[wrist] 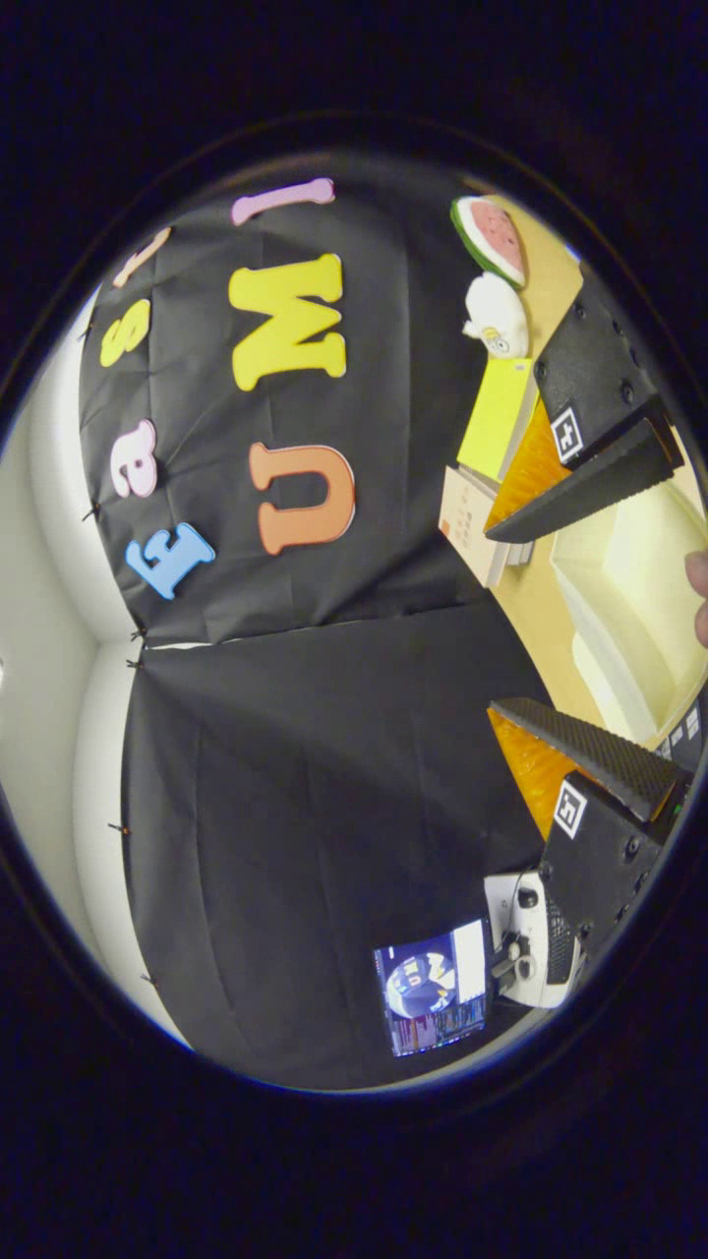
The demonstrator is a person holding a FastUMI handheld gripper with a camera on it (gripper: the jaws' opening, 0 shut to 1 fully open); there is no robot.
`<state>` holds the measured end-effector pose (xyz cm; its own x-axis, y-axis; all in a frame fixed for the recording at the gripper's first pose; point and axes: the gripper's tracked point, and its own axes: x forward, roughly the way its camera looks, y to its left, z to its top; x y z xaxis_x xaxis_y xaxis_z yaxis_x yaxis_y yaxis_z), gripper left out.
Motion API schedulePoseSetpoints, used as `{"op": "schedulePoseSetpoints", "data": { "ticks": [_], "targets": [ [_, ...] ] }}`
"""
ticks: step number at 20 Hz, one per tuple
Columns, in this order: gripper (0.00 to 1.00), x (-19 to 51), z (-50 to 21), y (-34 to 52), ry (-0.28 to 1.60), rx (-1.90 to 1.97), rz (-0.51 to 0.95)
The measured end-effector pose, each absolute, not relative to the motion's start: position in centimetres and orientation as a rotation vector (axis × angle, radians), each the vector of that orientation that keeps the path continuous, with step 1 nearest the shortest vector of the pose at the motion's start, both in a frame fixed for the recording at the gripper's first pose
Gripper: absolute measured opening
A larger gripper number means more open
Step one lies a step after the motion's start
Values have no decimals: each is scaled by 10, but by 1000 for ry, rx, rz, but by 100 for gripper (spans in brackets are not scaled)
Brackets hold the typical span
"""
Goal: Open the storage box then place both shoes into the box .Put the left shoe in first, then the right shoe, with the right side of both shoes facing outward in a uniform manner.
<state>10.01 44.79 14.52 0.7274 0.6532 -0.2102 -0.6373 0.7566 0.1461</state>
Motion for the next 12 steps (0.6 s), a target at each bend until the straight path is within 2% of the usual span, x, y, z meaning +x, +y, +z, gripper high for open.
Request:
{"op": "schedulePoseSetpoints", "data": {
  "ticks": [7, 12],
  "targets": [
    [100, 87, 149, 356, 187, 68, 575],
    [100, 88, 120, 257, 214, 60, 395]
  ]
}}
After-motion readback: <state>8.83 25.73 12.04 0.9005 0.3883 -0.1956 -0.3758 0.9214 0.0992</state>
